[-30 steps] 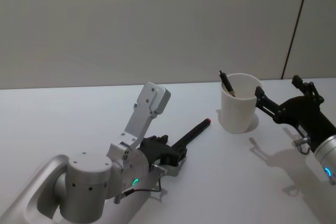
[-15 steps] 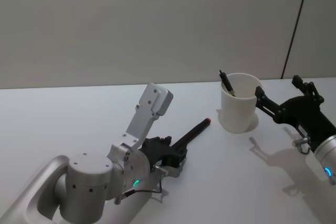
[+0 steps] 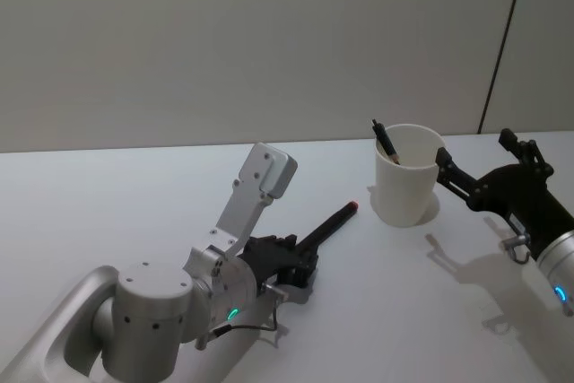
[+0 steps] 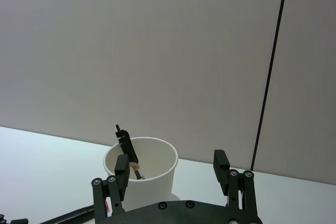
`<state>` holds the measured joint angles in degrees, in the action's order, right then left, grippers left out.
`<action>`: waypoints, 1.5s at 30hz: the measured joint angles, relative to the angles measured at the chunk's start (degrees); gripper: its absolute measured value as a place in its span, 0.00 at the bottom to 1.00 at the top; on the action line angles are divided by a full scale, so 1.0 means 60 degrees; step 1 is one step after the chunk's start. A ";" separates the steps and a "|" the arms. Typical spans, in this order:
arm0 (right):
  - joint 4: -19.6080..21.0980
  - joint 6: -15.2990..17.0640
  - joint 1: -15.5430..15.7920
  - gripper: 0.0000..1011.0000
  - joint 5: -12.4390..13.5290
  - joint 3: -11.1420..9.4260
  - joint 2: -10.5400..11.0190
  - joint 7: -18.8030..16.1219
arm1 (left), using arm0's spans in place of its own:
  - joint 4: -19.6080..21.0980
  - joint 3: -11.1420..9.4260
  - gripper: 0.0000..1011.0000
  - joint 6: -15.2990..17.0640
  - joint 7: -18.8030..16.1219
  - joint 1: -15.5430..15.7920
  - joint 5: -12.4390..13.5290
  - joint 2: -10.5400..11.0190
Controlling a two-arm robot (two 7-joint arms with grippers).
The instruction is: Place the pen into the pen holder.
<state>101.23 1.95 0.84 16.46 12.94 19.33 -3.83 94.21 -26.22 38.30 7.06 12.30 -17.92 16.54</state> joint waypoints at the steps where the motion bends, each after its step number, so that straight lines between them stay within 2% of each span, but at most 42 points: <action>1: 0.0000 0.0000 0.0001 0.99 0.0000 0.0000 0.0000 0.0000 | 0.0000 0.0001 0.32 -0.0010 0.0006 -0.0003 0.0000 0.0001; 25: 0.0000 0.0000 0.0000 0.99 0.0000 0.0000 0.0000 0.0000 | 0.0114 0.0116 0.19 -0.0454 0.0153 -0.0205 -0.0186 0.0162; 45: 0.0000 -0.0001 0.0001 0.99 0.0000 -0.0001 0.0000 0.0000 | 0.0474 0.0358 0.19 -0.1475 0.0265 -0.0508 -0.0510 0.0469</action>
<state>101.23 1.95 0.84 16.46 12.94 19.33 -3.83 97.06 -24.08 29.45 8.65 9.25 -20.98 19.35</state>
